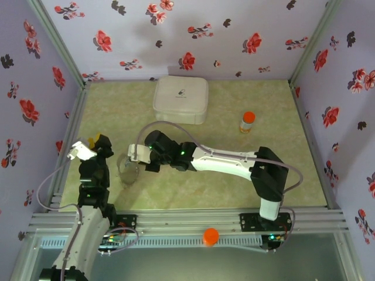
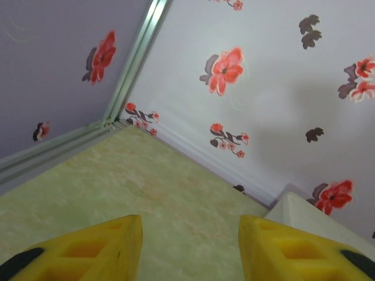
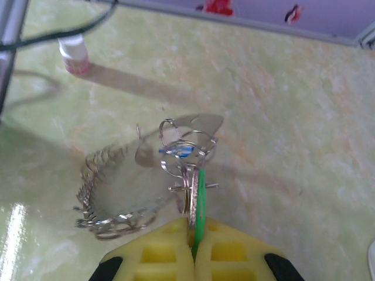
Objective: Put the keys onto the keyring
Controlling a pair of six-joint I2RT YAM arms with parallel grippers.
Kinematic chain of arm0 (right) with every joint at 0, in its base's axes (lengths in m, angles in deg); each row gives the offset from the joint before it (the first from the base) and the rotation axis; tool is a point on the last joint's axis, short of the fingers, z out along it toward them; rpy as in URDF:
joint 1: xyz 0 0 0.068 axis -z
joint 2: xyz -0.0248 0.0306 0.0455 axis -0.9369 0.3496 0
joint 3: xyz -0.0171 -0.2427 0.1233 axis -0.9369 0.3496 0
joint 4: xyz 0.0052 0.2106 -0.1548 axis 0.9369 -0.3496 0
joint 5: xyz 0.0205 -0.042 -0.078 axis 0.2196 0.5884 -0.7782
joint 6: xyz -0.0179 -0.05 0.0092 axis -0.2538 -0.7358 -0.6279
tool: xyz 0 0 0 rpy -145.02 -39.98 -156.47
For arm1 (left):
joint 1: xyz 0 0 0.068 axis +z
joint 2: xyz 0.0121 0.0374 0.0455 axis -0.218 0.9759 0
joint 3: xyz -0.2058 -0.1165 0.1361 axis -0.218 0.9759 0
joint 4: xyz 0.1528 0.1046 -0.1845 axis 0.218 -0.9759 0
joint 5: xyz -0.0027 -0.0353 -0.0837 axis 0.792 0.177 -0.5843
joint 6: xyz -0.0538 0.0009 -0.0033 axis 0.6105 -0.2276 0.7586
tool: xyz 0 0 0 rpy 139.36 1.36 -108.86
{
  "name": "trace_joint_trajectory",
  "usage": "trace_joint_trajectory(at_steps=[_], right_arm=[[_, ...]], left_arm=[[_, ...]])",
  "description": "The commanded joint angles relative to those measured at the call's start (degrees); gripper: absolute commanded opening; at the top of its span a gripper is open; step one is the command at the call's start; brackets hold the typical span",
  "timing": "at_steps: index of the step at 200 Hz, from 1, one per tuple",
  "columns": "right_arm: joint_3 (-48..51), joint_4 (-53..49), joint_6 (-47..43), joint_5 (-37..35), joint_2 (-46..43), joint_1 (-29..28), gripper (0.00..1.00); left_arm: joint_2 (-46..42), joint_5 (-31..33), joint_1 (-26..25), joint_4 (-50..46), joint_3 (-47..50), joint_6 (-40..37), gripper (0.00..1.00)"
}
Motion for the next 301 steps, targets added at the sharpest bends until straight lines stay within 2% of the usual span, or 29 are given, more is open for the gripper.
trace_joint_trajectory(at_steps=[1, 20, 58, 135, 194, 237, 301], right_arm=[[-0.81, -3.13, -2.76, -4.22, -1.37, 0.74, 0.0], [1.62, -7.49, -5.72, -6.84, -2.65, 1.82, 0.0], [5.23, -17.33, -10.47, -12.37, -5.7, 3.16, 0.0], [13.28, -33.45, -12.78, -25.27, -4.64, 4.64, 0.0], [17.99, -35.23, -11.84, -28.32, -3.59, 4.9, 0.0], [18.8, -36.61, -11.43, -29.5, -1.68, 4.99, 0.0], [20.08, -39.29, -9.23, -28.43, -5.15, 6.28, 0.32]], left_arm=[[1.27, -4.55, 0.59, 0.18, -1.76, 1.83, 0.49], [4.83, -8.91, 0.86, 3.68, -1.65, 3.15, 0.49], [10.07, -12.42, 0.86, 8.8, -1.46, 4.15, 0.49], [9.72, -13.29, 0.99, 4.58, -1.29, 0.48, 0.49], [8.81, -13.65, 0.95, 1.63, -1.83, -2.93, 0.49], [9.73, -13.54, 0.89, -0.02, -2.94, -6.97, 0.54], [10.24, -13.66, 0.87, -2.79, -4.38, -8.96, 0.55]])
